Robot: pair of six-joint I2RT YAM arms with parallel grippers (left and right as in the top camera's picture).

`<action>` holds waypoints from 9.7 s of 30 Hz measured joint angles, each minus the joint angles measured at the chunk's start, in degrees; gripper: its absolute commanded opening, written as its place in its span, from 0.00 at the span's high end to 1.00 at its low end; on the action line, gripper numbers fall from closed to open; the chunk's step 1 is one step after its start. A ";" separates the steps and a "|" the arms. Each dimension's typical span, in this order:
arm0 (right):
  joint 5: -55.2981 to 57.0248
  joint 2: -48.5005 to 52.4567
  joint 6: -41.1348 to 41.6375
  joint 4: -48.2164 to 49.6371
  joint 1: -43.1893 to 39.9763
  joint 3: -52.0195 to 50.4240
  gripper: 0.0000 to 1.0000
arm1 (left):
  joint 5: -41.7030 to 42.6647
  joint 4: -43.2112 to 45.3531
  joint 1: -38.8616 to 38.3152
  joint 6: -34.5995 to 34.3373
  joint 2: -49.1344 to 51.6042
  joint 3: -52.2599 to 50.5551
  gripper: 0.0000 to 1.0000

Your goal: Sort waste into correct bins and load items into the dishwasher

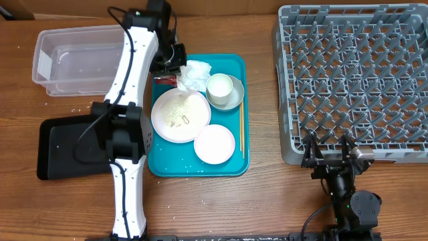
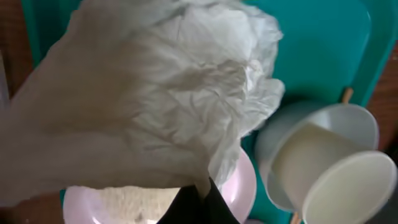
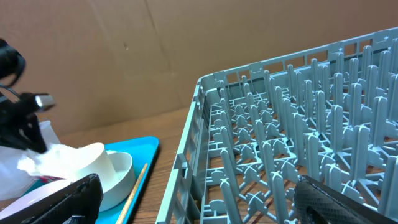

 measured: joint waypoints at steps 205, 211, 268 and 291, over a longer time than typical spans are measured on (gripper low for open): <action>0.02 0.00 0.02 -0.02 0.00 0.00 0.00 | 37.77 -11.04 12.44 -5.46 3.85 39.91 0.35; -0.02 0.00 0.00 -0.04 0.00 0.00 0.00 | 26.27 -13.11 -0.20 -1.62 3.78 40.13 0.32; 11.04 -0.11 38.03 46.95 0.00 0.09 0.00 | -15.56 -13.31 25.83 3.10 -17.18 17.57 0.00; -6.80 57.61 11.91 -2.91 0.13 81.81 0.00 | -15.82 -13.40 25.83 3.34 -17.20 17.57 0.00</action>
